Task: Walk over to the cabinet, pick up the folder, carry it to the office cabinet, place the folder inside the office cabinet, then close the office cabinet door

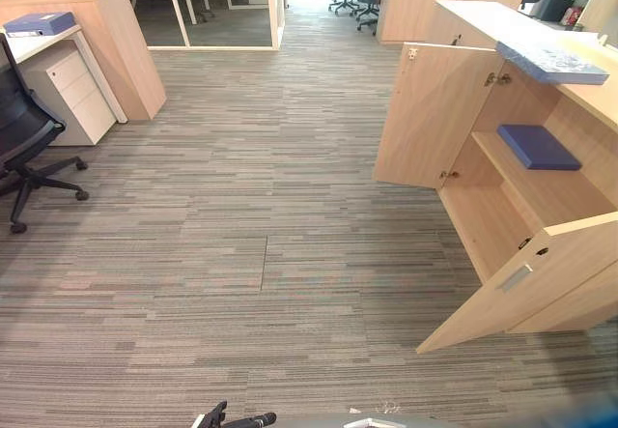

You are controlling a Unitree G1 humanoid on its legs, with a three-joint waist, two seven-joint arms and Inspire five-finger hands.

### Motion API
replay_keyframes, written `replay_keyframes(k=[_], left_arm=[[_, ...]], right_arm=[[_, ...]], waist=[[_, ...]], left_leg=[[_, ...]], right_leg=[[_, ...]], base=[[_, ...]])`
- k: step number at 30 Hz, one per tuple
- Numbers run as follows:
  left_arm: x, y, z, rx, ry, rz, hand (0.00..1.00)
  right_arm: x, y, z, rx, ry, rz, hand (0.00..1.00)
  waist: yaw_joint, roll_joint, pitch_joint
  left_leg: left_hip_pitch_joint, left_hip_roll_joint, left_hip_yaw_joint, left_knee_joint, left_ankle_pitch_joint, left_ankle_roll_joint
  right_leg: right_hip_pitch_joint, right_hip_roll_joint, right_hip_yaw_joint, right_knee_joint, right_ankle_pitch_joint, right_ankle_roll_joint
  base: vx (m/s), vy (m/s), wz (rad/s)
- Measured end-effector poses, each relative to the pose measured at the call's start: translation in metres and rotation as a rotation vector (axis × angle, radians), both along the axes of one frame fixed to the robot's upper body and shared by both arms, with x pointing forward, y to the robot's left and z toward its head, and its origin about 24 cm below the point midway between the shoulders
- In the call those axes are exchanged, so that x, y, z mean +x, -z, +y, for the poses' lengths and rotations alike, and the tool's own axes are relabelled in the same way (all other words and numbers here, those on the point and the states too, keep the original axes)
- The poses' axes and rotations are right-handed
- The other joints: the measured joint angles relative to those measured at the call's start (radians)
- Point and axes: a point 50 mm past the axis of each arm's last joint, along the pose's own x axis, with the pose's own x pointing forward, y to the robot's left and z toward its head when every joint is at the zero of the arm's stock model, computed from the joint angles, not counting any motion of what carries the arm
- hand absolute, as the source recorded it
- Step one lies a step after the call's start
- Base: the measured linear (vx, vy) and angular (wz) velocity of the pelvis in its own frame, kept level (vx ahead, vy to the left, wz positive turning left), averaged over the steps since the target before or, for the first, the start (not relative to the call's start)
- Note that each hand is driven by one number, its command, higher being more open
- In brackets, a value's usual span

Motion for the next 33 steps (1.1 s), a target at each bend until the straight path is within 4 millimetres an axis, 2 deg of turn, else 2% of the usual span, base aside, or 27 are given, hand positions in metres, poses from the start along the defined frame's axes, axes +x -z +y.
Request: replay_keyframes(k=[2,4,7,24,26,27,28,29,30,31,32,33], left_arm=[[0.001,0.000,-0.001,-0.014,-0.001,0.001,1.00],[0.001,0.001,-0.002,-0.025,-0.001,0.008,1.00],[0.001,0.001,-0.001,-0.025,-0.004,0.006,1.00],[0.003,0.001,0.000,-0.003,-0.019,-0.001,1.00],[0.006,0.000,0.002,0.003,-0.045,-0.015,1.00],[0.011,-0.001,0.002,0.000,-0.066,-0.038,1.00],[0.018,-0.003,0.001,-0.007,-0.089,-0.068,1.00],[0.021,-0.003,0.000,-0.011,-0.101,-0.080,1.00],[0.026,-0.005,-0.001,-0.020,-0.127,-0.111,1.00],[0.028,-0.007,0.000,-0.020,-0.148,-0.133,1.00],[0.032,-0.008,-0.003,-0.035,-0.179,-0.164,1.00],[0.036,-0.011,-0.002,-0.040,-0.209,-0.196,1.00]], right_arm=[[0.005,-0.001,-0.001,-0.001,0.008,-0.010,1.00],[0.014,-0.002,-0.001,0.008,0.010,-0.035,1.00],[0.015,-0.002,0.000,0.010,0.015,-0.037,1.00],[0.018,-0.002,0.000,0.010,0.073,-0.053,1.00],[0.021,-0.002,0.002,0.014,0.076,-0.059,1.00],[0.023,-0.003,0.001,0.014,0.086,-0.066,1.00],[0.024,-0.003,-0.001,0.014,0.114,-0.074,1.00],[0.024,-0.003,-0.002,0.014,0.126,-0.079,1.00],[0.024,-0.004,-0.004,0.013,0.144,-0.084,1.00],[0.023,-0.004,-0.007,0.007,0.139,-0.084,1.00],[0.024,-0.005,-0.010,-0.004,0.132,-0.084,1.00],[0.025,-0.006,-0.011,-0.012,0.132,-0.084,1.00]], waist=[[0.000,0.001,0.007],[-0.002,0.008,0.013],[-0.004,0.007,0.016],[-0.005,0.005,0.040],[-0.006,0.000,0.048],[-0.005,0.002,0.064],[-0.005,0.013,0.088],[-0.005,0.019,0.098],[-0.004,0.029,0.108],[-0.003,0.036,0.114],[0.000,0.048,0.130],[0.001,0.053,0.139]], left_leg=[[0.016,0.000,0.001,-0.011,0.000,-0.001],[0.022,0.002,0.004,-0.029,0.007,-0.011],[0.025,0.003,0.005,-0.034,0.007,-0.012],[0.040,0.003,0.017,-0.046,0.006,-0.014],[-0.005,0.004,0.022,0.033,-0.031,-0.019],[-0.060,0.011,0.031,0.146,-0.085,-0.030],[-0.116,0.027,0.049,0.283,-0.137,-0.060],[-0.149,0.038,0.061,0.361,-0.155,-0.079],[-0.227,0.060,0.086,0.533,-0.163,-0.092],[-0.264,0.077,0.101,0.620,-0.158,-0.095],[-0.331,0.102,0.116,0.782,-0.120,-0.086],[-0.386,0.126,0.122,0.906,-0.114,-0.056]], right_leg=[[0.015,0.002,-0.001,-0.013,0.001,0.007],[0.015,0.003,0.000,-0.017,0.002,0.027],[0.015,0.004,0.001,-0.022,0.002,0.038],[0.032,0.005,0.006,-0.045,0.007,0.047],[0.026,0.004,0.006,-0.044,0.008,0.047],[0.025,0.007,0.004,-0.042,0.006,0.040],[0.030,0.014,-0.004,-0.040,-0.008,0.015],[0.036,0.017,-0.012,-0.039,-0.016,0.004],[0.044,0.023,-0.016,-0.034,-0.021,-0.003],[0.051,0.027,-0.019,-0.030,-0.026,-0.009],[0.066,0.030,-0.014,-0.009,-0.043,-0.018],[0.084,0.020,-0.011,0.016,-0.065,-0.015]], base=[[0.00,0.000,0.00],[0.02,-0.003,-0.04],[0.00,0.000,0.00],[0.00,0.001,-0.01],[0.00,0.000,0.00],[-0.05,0.019,0.08],[-0.07,0.025,0.13],[-0.08,0.035,0.16],[-0.04,0.027,0.10],[0.01,0.054,0.01],[0.07,0.073,-0.08],[0.07,0.068,-0.10]])
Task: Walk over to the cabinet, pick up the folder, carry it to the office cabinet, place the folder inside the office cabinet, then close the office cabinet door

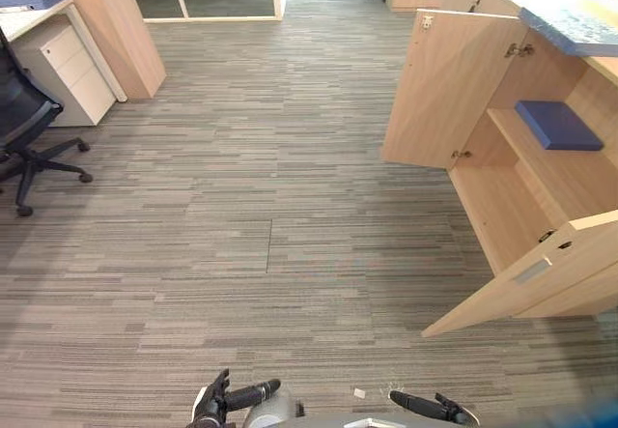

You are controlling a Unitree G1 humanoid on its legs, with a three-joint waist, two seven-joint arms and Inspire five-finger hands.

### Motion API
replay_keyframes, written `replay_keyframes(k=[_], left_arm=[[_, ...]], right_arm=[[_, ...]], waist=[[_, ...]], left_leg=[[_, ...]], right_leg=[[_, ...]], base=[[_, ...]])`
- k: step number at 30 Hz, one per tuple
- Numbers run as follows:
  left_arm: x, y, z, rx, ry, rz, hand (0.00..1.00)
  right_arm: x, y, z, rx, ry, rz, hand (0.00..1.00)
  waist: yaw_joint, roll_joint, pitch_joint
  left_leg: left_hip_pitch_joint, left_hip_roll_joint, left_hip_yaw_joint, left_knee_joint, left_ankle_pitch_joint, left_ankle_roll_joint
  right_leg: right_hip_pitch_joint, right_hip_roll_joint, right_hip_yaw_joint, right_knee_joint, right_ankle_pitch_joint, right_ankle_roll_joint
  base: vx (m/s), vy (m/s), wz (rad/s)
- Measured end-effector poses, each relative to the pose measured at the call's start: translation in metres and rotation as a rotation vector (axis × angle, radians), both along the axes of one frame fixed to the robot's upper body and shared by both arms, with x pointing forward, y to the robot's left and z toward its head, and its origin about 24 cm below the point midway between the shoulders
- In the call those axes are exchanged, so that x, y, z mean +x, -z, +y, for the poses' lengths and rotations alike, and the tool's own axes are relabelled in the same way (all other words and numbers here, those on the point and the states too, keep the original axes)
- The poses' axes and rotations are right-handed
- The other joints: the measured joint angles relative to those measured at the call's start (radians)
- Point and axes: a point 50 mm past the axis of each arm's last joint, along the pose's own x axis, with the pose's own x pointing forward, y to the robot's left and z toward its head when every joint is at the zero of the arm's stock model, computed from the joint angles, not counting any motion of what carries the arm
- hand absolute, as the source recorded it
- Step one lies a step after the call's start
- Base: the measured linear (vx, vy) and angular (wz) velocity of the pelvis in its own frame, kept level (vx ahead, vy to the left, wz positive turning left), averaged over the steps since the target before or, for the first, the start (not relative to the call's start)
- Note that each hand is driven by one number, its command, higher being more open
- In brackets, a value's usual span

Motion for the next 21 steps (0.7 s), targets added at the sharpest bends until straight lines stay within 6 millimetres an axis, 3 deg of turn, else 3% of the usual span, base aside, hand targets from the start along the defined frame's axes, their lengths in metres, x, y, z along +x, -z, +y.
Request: replay_keyframes(k=[2,5,7,8,9,10,12,13,14,15,16,17,18,19,20,21], left_arm=[[0.003,-0.002,0.001,0.010,-0.015,-0.023,1.00],[0.007,-0.004,0.003,0.011,-0.037,-0.043,1.00],[0.005,-0.003,0.004,-0.005,-0.085,-0.042,1.00],[0.003,-0.003,0.004,-0.008,-0.098,-0.038,1.00],[0.001,-0.002,0.006,-0.008,-0.122,-0.030,1.00],[0.001,-0.003,0.012,0.002,-0.141,-0.030,1.00],[0.000,-0.002,0.016,0.011,-0.156,-0.015,1.00],[-0.006,0.001,0.017,0.007,-0.171,0.018,1.00],[-0.011,0.002,0.017,0.005,-0.183,0.037,1.00],[-0.020,0.004,0.017,0.009,-0.192,0.064,1.00],[-0.026,0.005,0.015,0.006,-0.195,0.076,1.00],[-0.027,0.006,0.012,0.001,-0.196,0.079,1.00],[-0.026,0.006,0.012,0.001,-0.195,0.078,1.00],[-0.026,0.006,0.009,0.000,-0.186,0.082,1.00],[-0.027,0.007,0.008,-0.003,-0.177,0.086,1.00],[-0.028,0.008,0.004,-0.004,-0.148,0.099,1.00]], right_arm=[[0.003,0.000,0.000,-0.003,0.001,-0.005,1.00],[0.014,-0.002,0.003,0.001,-0.004,-0.030,1.00],[0.020,-0.002,0.007,0.009,-0.002,-0.044,1.00],[0.020,-0.002,0.008,0.011,-0.001,-0.043,1.00],[0.017,-0.001,0.012,0.020,0.006,-0.035,1.00],[0.015,0.002,0.022,0.051,0.031,-0.025,1.00],[0.013,0.003,0.027,0.070,0.078,-0.028,1.00],[0.010,0.004,0.023,0.074,0.114,-0.022,1.00],[0.009,0.004,0.021,0.076,0.131,-0.019,1.00],[0.006,0.004,0.017,0.069,0.155,-0.019,1.00],[0.006,0.002,0.010,0.052,0.170,-0.031,1.00],[0.012,-0.002,0.000,0.018,0.169,-0.060,1.00],[0.018,-0.004,-0.005,0.002,0.170,-0.080,1.00],[0.027,-0.008,-0.012,-0.021,0.175,-0.106,1.00],[0.030,-0.010,-0.015,-0.024,0.185,-0.114,1.00],[0.035,-0.011,-0.016,-0.026,0.164,-0.125,1.00]], waist=[[0.008,-0.008,-0.001],[0.022,-0.014,0.001],[0.026,-0.020,0.000],[0.026,-0.021,0.000],[0.030,-0.042,0.002],[0.034,-0.074,-0.013],[0.030,-0.093,-0.027],[0.034,-0.101,-0.033],[0.032,-0.108,-0.037],[0.032,-0.107,-0.049],[0.027,-0.101,-0.060],[0.012,-0.087,-0.066],[0.003,-0.083,-0.063],[-0.010,-0.069,-0.054],[-0.012,-0.054,-0.049],[-0.010,-0.042,-0.052]], left_leg=[[-0.068,0.037,0.000,-0.002,-0.041,-0.003],[-0.089,0.058,-0.023,-0.281,-0.032,-0.004],[-0.075,0.060,-0.079,-0.604,0.055,-0.015],[-0.064,0.060,-0.094,-0.664,0.089,-0.027],[-0.039,0.032,-0.053,-0.665,0.214,-0.059],[-0.048,-0.008,-0.024,-0.621,0.192,-0.034],[-0.042,-0.052,0.008,-0.553,0.113,0.005],[0.004,-0.078,0.050,-0.536,0.080,0.045],[0.043,-0.100,0.071,-0.545,0.067,0.064],[0.115,-0.148,0.087,-0.579,0.047,0.092],[0.167,-0.182,0.100,-0.617,0.038,0.106],[0.231,-0.211,0.117,-0.666,0.025,0.129],[0.266,-0.223,0.123,-0.687,0.024,0.132],[0.344,-0.231,0.126,-0.741,0.024,0.132],[0.378,-0.228,0.128,-0.765,0.024,0.132],[0.417,-0.217,0.140,-0.801,0.024,0.132]], right_leg=[[0.002,-0.038,0.016,0.025,-0.021,0.017],[-0.001,-0.092,0.051,0.019,-0.033,0.061],[0.006,-0.160,0.078,0.021,-0.065,0.123],[0.011,-0.177,0.084,0.022,-0.075,0.142],[0.036,-0.235,0.088,0.017,-0.094,0.166],[0.038,-0.282,0.080,0.019,-0.076,0.166],[0.028,-0.337,0.076,0.061,-0.011,0.166],[0.027,-0.384,0.099,0.115,0.018,0.164],[0.024,-0.415,0.105,0.154,0.037,0.163],[-0.010,-0.473,0.107,0.273,0.073,0.134],[-0.060,-0.518,0.100,0.383,0.111,0.084],[-0.132,-0.573,0.064,0.580,0.145,-0.017],[-0.175,-0.604,0.026,0.703,0.135,-0.055],[-0.219,-0.635,-0.094,0.891,0.108,-0.100],[-0.233,-0.636,-0.155,0.947,0.082,-0.102],[-0.272,-0.613,-0.247,1.001,0.006,-0.060]], base=[[0.11,0.100,-0.19],[0.22,0.217,-0.33],[0.36,0.381,-0.38],[0.39,0.441,-0.38],[0.39,0.457,-0.43],[0.40,0.444,-0.40],[0.52,0.506,-0.37],[0.55,0.511,-0.51],[0.48,0.422,-0.68],[0.39,0.340,-0.62],[0.46,0.415,-0.56],[0.35,0.323,-0.27],[0.37,0.349,-0.15],[0.31,0.288,-0.14],[0.32,0.289,-0.38],[0.26,0.221,-0.52]])
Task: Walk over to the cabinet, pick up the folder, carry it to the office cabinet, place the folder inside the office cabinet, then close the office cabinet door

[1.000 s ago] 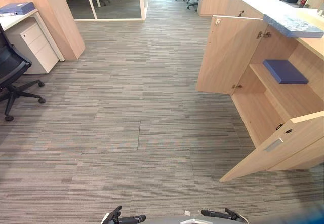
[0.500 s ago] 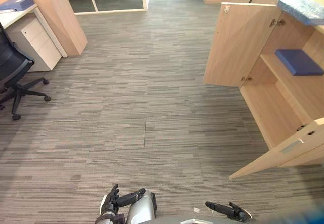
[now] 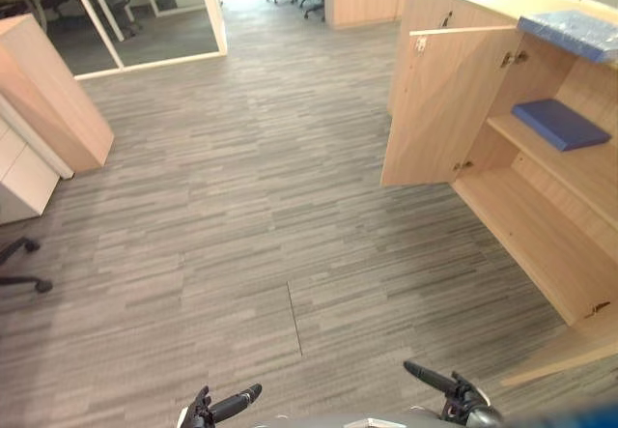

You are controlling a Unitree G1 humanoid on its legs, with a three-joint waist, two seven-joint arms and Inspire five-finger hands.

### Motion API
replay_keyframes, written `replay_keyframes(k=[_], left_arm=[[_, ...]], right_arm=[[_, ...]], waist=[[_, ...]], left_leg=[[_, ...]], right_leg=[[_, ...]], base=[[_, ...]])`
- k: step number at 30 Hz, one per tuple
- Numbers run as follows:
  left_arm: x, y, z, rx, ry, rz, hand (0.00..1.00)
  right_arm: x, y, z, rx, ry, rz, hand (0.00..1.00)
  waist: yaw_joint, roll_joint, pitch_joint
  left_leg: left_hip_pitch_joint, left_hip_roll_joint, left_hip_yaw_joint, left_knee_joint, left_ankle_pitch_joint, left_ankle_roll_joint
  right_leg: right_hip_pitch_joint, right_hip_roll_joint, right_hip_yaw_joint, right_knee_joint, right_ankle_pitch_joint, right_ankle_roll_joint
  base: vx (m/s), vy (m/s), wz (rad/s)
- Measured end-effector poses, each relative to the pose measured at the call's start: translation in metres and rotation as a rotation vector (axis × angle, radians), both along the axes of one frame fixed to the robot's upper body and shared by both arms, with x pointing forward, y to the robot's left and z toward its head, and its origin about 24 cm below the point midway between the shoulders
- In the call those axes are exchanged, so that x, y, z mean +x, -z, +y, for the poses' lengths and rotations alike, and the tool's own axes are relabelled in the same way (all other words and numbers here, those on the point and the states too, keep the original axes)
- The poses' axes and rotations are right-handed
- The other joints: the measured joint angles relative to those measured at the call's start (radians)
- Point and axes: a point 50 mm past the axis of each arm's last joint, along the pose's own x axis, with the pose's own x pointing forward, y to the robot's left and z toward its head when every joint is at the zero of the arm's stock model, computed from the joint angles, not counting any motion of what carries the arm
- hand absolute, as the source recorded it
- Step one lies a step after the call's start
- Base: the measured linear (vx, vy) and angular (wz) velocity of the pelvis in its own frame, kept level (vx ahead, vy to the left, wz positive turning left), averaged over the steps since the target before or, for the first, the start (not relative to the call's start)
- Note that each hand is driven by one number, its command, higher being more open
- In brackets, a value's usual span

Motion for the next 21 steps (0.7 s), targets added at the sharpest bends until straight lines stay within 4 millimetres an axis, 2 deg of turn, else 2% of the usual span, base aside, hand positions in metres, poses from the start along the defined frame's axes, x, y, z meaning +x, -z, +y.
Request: replay_keyframes(k=[1,3,5,6,7,8,9,10,11,12,13,14,15,16,17,18,19,21], left_arm=[[-0.001,0.001,-0.002,0.001,0.044,0.020,1.00],[0.003,0.001,-0.002,0.011,0.123,0.023,1.00],[0.007,0.001,-0.004,0.006,0.138,0.028,1.00],[0.006,0.002,-0.005,0.004,0.146,0.032,1.00],[0.007,0.001,-0.003,0.012,0.172,0.035,1.00],[0.007,0.000,0.002,0.025,0.183,0.040,1.00],[0.007,0.000,0.001,0.027,0.183,0.041,1.00],[0.003,0.002,-0.004,0.016,0.180,0.053,1.00],[0.000,0.003,-0.006,0.007,0.182,0.062,1.00],[0.001,0.003,-0.006,0.009,0.176,0.059,1.00],[0.002,0.002,-0.003,0.013,0.149,0.054,1.00],[0.002,0.002,-0.004,-0.005,0.069,0.033,1.00],[0.001,0.002,-0.004,-0.014,0.030,0.022,1.00],[0.000,0.002,-0.005,-0.021,-0.002,0.010,1.00],[0.002,0.000,-0.003,-0.027,-0.055,-0.021,1.00],[0.003,-0.001,-0.002,-0.025,-0.056,-0.025,1.00],[0.006,-0.002,0.000,-0.021,-0.057,-0.043,1.00],[0.012,-0.005,0.003,-0.012,-0.066,-0.082,1.00]], right_arm=[[0.015,-0.003,0.006,0.010,-0.035,-0.033,1.00],[0.030,-0.006,0.017,0.022,-0.088,-0.066,1.00],[0.039,-0.009,0.019,0.013,-0.127,-0.089,1.00],[0.042,-0.010,0.021,0.012,-0.146,-0.098,1.00],[0.042,-0.009,0.025,0.020,-0.153,-0.099,1.00],[0.038,-0.007,0.028,0.035,-0.140,-0.095,1.00],[0.036,-0.006,0.028,0.039,-0.132,-0.089,1.00],[0.035,-0.006,0.024,0.031,-0.126,-0.088,1.00],[0.030,-0.005,0.023,0.032,-0.114,-0.079,1.00],[0.027,-0.004,0.023,0.037,-0.102,-0.070,1.00],[0.019,-0.001,0.023,0.044,-0.079,-0.053,1.00],[0.004,0.004,0.025,0.057,-0.061,-0.016,1.00],[0.001,0.005,0.025,0.066,-0.039,-0.009,1.00],[-0.001,0.005,0.025,0.066,-0.031,-0.002,1.00],[-0.007,0.007,0.024,0.072,-0.013,0.008,1.00],[-0.008,0.007,0.024,0.074,-0.008,0.009,1.00],[-0.010,0.008,0.023,0.081,0.014,0.015,1.00],[-0.015,0.009,0.021,0.084,0.020,0.040,1.00]], waist=[[-0.001,0.010,-0.001],[-0.006,0.010,0.028],[-0.006,0.015,0.057],[-0.004,0.023,0.062],[-0.004,0.005,0.065],[-0.003,-0.021,0.068],[0.000,-0.016,0.065],[-0.005,0.016,0.064],[-0.008,0.023,0.060],[-0.010,0.023,0.060],[-0.013,0.028,0.060],[-0.015,0.041,0.068],[-0.012,0.043,0.068],[-0.009,0.044,0.068],[0.000,0.041,0.073],[0.001,0.040,0.074],[0.003,0.033,0.078],[0.004,0.022,0.085]], left_leg=[[0.022,0.010,0.020,-0.031,0.000,0.000],[0.062,0.012,0.043,-0.051,-0.002,-0.004],[0.092,0.023,0.053,-0.055,-0.014,-0.025],[0.103,0.030,0.067,-0.072,-0.026,-0.042],[0.122,0.024,0.070,-0.097,-0.046,-0.059],[0.142,0.014,0.068,-0.090,-0.079,-0.056],[0.142,0.024,0.070,-0.073,-0.099,-0.069],[0.135,0.061,0.081,-0.032,-0.127,-0.093],[0.091,0.098,0.074,0.096,-0.145,-0.124],[0.059,0.120,0.069,0.176,-0.149,-0.131],[0.006,0.164,0.061,0.320,-0.147,-0.135],[-0.074,0.262,0.052,0.587,-0.096,-0.189],[-0.109,0.299,0.049,0.696,-0.072,-0.201],[-0.139,0.330,0.050,0.786,-0.069,-0.201],[-0.213,0.387,0.056,0.941,-0.075,-0.186],[-0.224,0.392,0.059,0.951,-0.077,-0.184],[-0.270,0.400,0.064,0.954,-0.086,-0.168],[-0.335,0.392,0.062,0.886,-0.089,-0.163]], right_leg=[[-0.052,0.041,-0.078,-0.016,-0.066,0.045],[-0.099,0.086,-0.179,-0.110,-0.118,0.065],[-0.131,0.149,-0.255,-0.261,-0.124,0.065],[-0.155,0.195,-0.308,-0.384,-0.095,0.067],[-0.169,0.231,-0.335,-0.478,-0.005,0.014],[-0.170,0.242,-0.336,-0.492,0.017,-0.087],[-0.159,0.255,-0.336,-0.499,-0.024,-0.078],[-0.155,0.290,-0.339,-0.505,-0.042,-0.065],[-0.144,0.322,-0.342,-0.526,-0.076,-0.056],[-0.131,0.338,-0.344,-0.542,-0.082,-0.056],[-0.100,0.372,-0.349,-0.578,-0.087,-0.055],[-0.024,0.453,-0.339,-0.655,-0.090,-0.051],[0.002,0.484,-0.326,-0.681,-0.091,-0.050],[0.023,0.511,-0.310,-0.700,-0.095,-0.046],[0.082,0.562,-0.255,-0.745,-0.109,-0.037],[0.091,0.569,-0.246,-0.753,-0.109,-0.037],[0.126,0.585,-0.210,-0.787,-0.108,-0.032],[0.170,0.597,-0.156,-0.833,-0.102,-0.018]], base=[[0.21,0.137,-0.51],[0.21,0.039,-0.45],[0.18,-0.035,-0.30],[0.18,-0.057,-0.07],[0.24,-0.100,0.02],[0.23,-0.124,0.00],[0.27,-0.185,-0.16],[0.31,-0.201,-0.29],[0.42,-0.268,-0.25],[0.37,-0.249,-0.14],[0.44,-0.330,-0.21],[0.34,-0.254,-0.35],[0.34,-0.211,-0.54],[0.33,-0.107,-0.96],[0.27,-0.071,-0.88],[0.38,-0.083,-1.03],[0.30,-0.062,-0.80],[0.33,-0.059,-0.89]])
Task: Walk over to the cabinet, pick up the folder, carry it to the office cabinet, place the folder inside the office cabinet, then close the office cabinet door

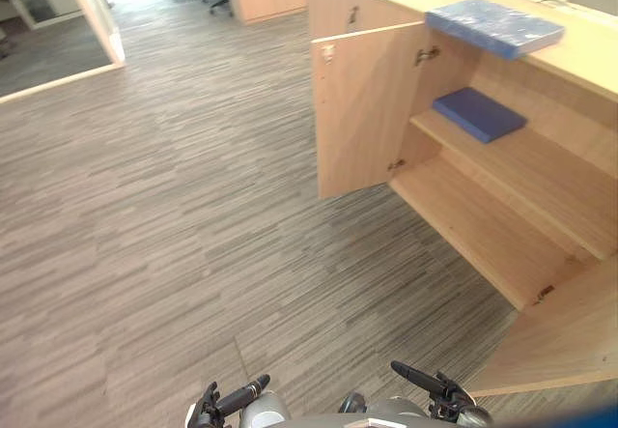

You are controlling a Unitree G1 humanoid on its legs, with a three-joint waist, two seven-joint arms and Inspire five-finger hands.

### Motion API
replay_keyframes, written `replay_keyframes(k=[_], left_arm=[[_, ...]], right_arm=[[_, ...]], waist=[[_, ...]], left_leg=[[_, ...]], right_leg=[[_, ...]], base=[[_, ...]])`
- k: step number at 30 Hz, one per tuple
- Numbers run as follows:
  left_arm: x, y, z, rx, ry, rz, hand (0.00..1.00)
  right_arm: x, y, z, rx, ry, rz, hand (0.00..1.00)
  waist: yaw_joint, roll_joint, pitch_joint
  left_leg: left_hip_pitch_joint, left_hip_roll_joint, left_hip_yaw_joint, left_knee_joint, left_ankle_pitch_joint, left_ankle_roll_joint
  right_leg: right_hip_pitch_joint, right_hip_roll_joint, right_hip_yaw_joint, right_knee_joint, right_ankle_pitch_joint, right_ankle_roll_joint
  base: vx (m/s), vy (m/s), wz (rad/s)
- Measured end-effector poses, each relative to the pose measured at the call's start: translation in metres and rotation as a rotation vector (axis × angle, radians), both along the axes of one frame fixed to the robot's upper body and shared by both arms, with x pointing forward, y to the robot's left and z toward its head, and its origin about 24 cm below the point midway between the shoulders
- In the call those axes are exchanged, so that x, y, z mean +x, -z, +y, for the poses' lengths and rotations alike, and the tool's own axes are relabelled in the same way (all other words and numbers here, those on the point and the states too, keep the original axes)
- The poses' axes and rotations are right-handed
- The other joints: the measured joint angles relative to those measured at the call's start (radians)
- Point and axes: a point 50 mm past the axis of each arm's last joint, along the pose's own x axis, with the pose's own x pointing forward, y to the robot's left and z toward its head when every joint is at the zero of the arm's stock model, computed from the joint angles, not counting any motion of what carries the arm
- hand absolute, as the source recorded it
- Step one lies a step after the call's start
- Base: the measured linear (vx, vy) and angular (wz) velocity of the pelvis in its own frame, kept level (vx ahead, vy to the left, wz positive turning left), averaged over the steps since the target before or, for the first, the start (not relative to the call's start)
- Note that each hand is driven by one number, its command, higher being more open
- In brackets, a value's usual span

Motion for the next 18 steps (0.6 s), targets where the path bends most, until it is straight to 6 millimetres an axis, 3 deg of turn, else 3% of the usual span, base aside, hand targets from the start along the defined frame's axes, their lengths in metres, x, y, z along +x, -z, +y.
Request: replay_keyframes(k=[2,4,7,9,11,12,13,14,15,16,17,18], left_arm=[[0.005,-0.002,0.001,0.006,-0.002,-0.025,1.00],[0.005,-0.003,0.001,-0.004,-0.069,-0.038,1.00],[-0.003,0.000,-0.001,-0.029,-0.170,-0.019,1.00],[-0.007,0.003,-0.004,-0.049,-0.206,-0.004,1.00],[-0.015,0.005,-0.005,-0.057,-0.226,0.020,1.00],[-0.014,0.005,-0.003,-0.057,-0.247,0.018,1.00],[-0.017,0.005,0.000,-0.048,-0.256,0.030,1.00],[-0.018,0.005,0.000,-0.047,-0.259,0.035,1.00],[-0.019,0.005,0.002,-0.042,-0.260,0.037,1.00],[-0.021,0.005,0.003,-0.037,-0.259,0.045,1.00],[-0.022,0.006,0.004,-0.032,-0.252,0.052,1.00],[-0.022,0.005,0.005,-0.026,-0.242,0.057,1.00]], right_arm=[[-0.001,0.001,0.000,0.002,-0.001,0.008,1.00],[0.003,0.000,0.004,0.004,-0.032,0.000,1.00],[0.004,0.001,0.009,0.005,-0.080,0.005,1.00],[0.002,0.001,0.010,0.006,-0.084,0.009,1.00],[-0.002,0.002,0.009,0.002,-0.083,0.012,1.00],[-0.005,0.003,0.011,0.007,-0.081,0.017,1.00],[-0.004,0.003,0.014,0.020,-0.082,0.011,1.00],[-0.003,0.003,0.016,0.026,-0.082,0.007,1.00],[-0.001,0.002,0.013,0.005,-0.086,0.000,1.00],[0.002,-0.001,0.003,-0.023,-0.090,-0.015,1.00],[0.003,-0.003,-0.004,-0.046,-0.096,-0.015,1.00],[0.003,-0.004,-0.008,-0.055,-0.097,-0.017,1.00]], waist=[[0.004,-0.008,0.005],[0.011,-0.015,0.008],[0.024,-0.015,0.009],[0.034,-0.012,0.005],[0.047,-0.010,-0.014],[0.056,-0.035,-0.021],[0.057,-0.051,-0.029],[0.056,-0.055,-0.031],[0.054,-0.062,-0.028],[0.049,-0.065,-0.023],[0.046,-0.063,-0.021],[0.046,-0.054,-0.015]], left_leg=[[-0.042,-0.031,-0.043,-0.176,0.000,-0.001],[-0.055,-0.096,-0.230,-0.544,0.025,-0.017],[-0.049,-0.122,-0.399,-0.784,0.091,-0.041],[-0.046,-0.142,-0.465,-0.813,0.147,-0.043],[-0.034,-0.185,-0.463,-0.765,0.265,-0.027],[-0.031,-0.228,-0.412,-0.710,0.243,0.006],[0.000,-0.267,-0.358,-0.703,0.205,0.041],[0.022,-0.285,-0.331,-0.706,0.191,0.058],[0.065,-0.314,-0.290,-0.718,0.172,0.086],[0.127,-0.344,-0.248,-0.741,0.152,0.118],[0.173,-0.356,-0.220,-0.761,0.140,0.138],[0.214,-0.358,-0.199,-0.782,0.132,0.149]], right_leg=[[0.033,0.002,0.057,-0.034,0.010,0.007],[0.079,0.005,0.149,-0.076,0.009,0.034],[0.120,0.002,0.225,-0.090,-0.012,0.077],[0.151,-0.016,0.266,-0.083,-0.038,0.121],[0.166,-0.070,0.310,-0.047,-0.079,0.190],[0.142,-0.148,0.339,0.049,-0.112,0.245],[0.074,-0.232,0.351,0.207,-0.118,0.256],[0.041,-0.276,0.349,0.295,-0.113,0.251],[-0.009,-0.346,0.337,0.427,-0.090,0.186],[-0.049,-0.443,0.263,0.578,-0.040,0.036],[-0.067,-0.508,0.197,0.670,-0.003,-0.036],[-0.086,-0.541,0.148,0.745,-0.006,-0.034]], base=[[0.26,0.001,-0.90],[0.38,0.092,-1.13],[0.31,0.136,-0.83],[0.48,0.327,-0.73],[0.60,0.491,-0.76],[0.50,0.472,-0.83],[0.48,0.468,-0.79],[0.34,0.371,-0.77],[0.31,0.357,-0.73],[0.33,0.432,-0.80],[0.34,0.471,-0.77],[0.27,0.403,-0.76]])
